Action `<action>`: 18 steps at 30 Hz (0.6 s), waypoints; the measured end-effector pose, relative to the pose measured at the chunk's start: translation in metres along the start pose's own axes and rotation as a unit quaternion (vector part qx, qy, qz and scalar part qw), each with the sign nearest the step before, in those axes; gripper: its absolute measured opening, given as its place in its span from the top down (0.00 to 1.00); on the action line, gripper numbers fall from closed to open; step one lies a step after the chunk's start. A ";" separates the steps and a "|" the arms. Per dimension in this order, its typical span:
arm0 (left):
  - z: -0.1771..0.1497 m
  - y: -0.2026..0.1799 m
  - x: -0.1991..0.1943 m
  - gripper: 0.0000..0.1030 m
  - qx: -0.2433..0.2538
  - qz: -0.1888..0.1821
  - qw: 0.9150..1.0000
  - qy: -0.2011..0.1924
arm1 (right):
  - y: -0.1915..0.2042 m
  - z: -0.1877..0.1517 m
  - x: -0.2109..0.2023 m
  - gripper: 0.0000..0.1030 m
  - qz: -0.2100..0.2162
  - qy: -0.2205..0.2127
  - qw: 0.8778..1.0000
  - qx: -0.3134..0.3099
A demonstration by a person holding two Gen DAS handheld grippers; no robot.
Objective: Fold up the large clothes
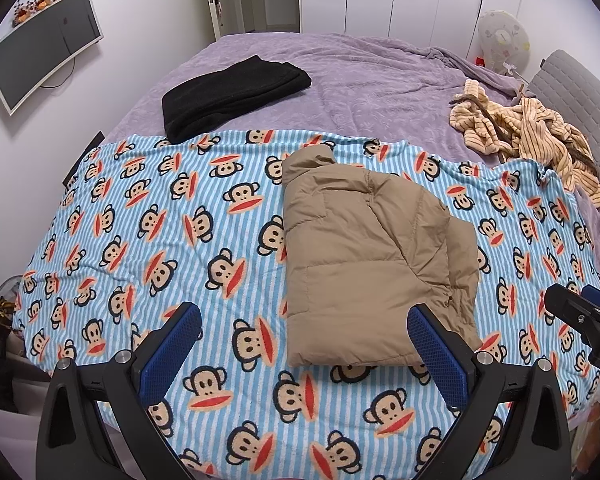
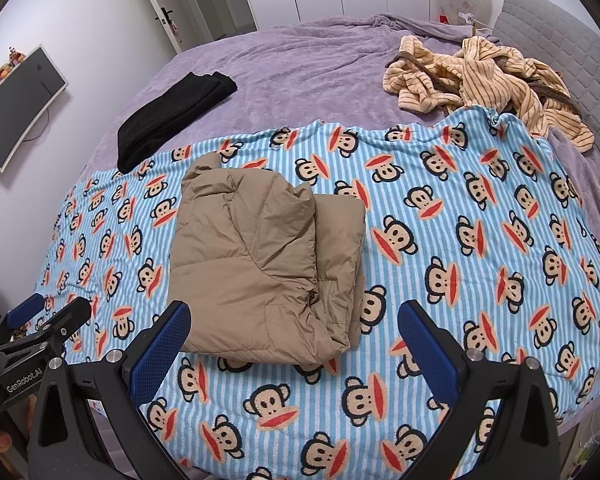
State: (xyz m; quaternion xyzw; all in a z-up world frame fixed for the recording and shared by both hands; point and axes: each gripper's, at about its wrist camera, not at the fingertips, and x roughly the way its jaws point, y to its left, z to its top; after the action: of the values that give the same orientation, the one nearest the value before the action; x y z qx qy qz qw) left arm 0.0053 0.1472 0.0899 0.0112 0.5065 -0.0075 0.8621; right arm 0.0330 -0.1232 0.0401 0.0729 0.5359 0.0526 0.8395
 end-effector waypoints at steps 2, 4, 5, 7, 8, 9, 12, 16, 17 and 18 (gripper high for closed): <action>0.000 0.001 0.000 0.00 0.000 0.000 1.000 0.000 | -0.001 0.000 0.000 0.00 0.000 0.000 1.000 -0.001; 0.000 0.000 0.000 0.00 0.000 0.000 1.000 0.000 | 0.000 0.000 0.000 0.00 0.000 0.000 1.000 0.000; 0.000 0.000 0.000 0.00 0.000 0.000 1.000 0.000 | 0.000 0.001 0.000 0.00 0.001 0.001 1.000 0.000; 0.000 0.000 0.000 0.00 0.000 0.000 1.000 0.000 | -0.001 0.001 0.000 0.00 0.001 0.000 1.000 -0.001; 0.001 0.001 0.000 0.00 0.000 0.000 1.000 0.000 | -0.001 0.001 0.000 0.00 0.001 0.000 1.000 0.000; 0.000 0.000 0.000 0.00 0.000 0.000 1.000 0.000 | -0.002 0.001 0.000 0.00 0.001 0.000 1.000 -0.001; 0.000 0.000 0.000 0.00 -0.001 -0.001 1.000 0.001 | -0.003 0.001 0.001 0.00 0.002 0.001 1.000 0.000; 0.000 0.000 0.000 0.00 -0.002 -0.001 1.000 0.001 | -0.001 0.000 0.001 0.00 0.003 0.002 1.000 0.002; 0.000 0.000 0.001 0.00 -0.001 -0.001 1.000 0.001 | -0.001 0.000 0.001 0.00 0.003 0.002 1.000 0.001; 0.000 0.000 0.000 0.00 -0.001 -0.001 1.000 0.001 | -0.002 0.001 0.001 0.00 0.003 0.002 1.000 0.001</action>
State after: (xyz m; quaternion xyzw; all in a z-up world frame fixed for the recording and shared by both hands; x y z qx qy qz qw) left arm 0.0058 0.1477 0.0898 0.0096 0.5073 -0.0077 0.8617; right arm 0.0340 -0.1254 0.0395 0.0747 0.5373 0.0548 0.8383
